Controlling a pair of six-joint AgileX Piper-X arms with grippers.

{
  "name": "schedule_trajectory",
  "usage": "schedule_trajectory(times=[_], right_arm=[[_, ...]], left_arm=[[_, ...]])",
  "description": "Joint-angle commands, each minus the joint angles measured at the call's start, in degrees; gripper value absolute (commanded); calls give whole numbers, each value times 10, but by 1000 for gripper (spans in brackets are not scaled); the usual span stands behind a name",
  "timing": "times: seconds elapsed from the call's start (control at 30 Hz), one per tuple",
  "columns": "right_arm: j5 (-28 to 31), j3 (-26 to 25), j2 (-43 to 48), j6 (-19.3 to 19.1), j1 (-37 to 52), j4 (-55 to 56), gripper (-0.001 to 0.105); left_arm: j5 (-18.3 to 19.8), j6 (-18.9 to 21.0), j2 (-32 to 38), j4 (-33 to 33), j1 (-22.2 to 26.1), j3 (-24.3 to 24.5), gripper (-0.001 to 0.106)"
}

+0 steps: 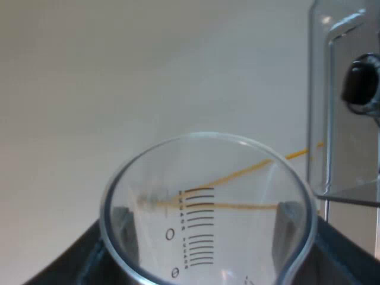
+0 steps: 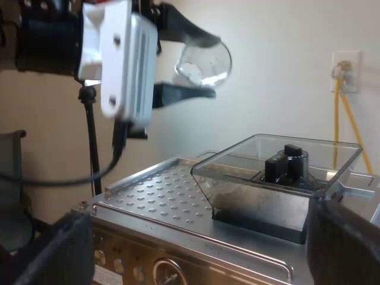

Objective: Pour the beans into the coffee machine

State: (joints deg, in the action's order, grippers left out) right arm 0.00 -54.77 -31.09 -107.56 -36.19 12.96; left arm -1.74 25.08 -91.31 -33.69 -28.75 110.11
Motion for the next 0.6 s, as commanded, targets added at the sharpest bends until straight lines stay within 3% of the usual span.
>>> schedule_trajectory(times=[0.03,0.13,0.43,0.6], right_arm=[[-7,-6,2,-2,-1,-6,79],[-7,-6,2,-2,-1,-3,79],[-81,-6,2,-2,-1,40,79],[-104,-6,7,-2,-1,62,79]], left_arm=[[-31,178,17,-7,-2,2,22],[-41,271,37,-54,-2,2,22],[-43,434,71,-150,3,2,22],[-42,472,91,-196,15,2,22]])
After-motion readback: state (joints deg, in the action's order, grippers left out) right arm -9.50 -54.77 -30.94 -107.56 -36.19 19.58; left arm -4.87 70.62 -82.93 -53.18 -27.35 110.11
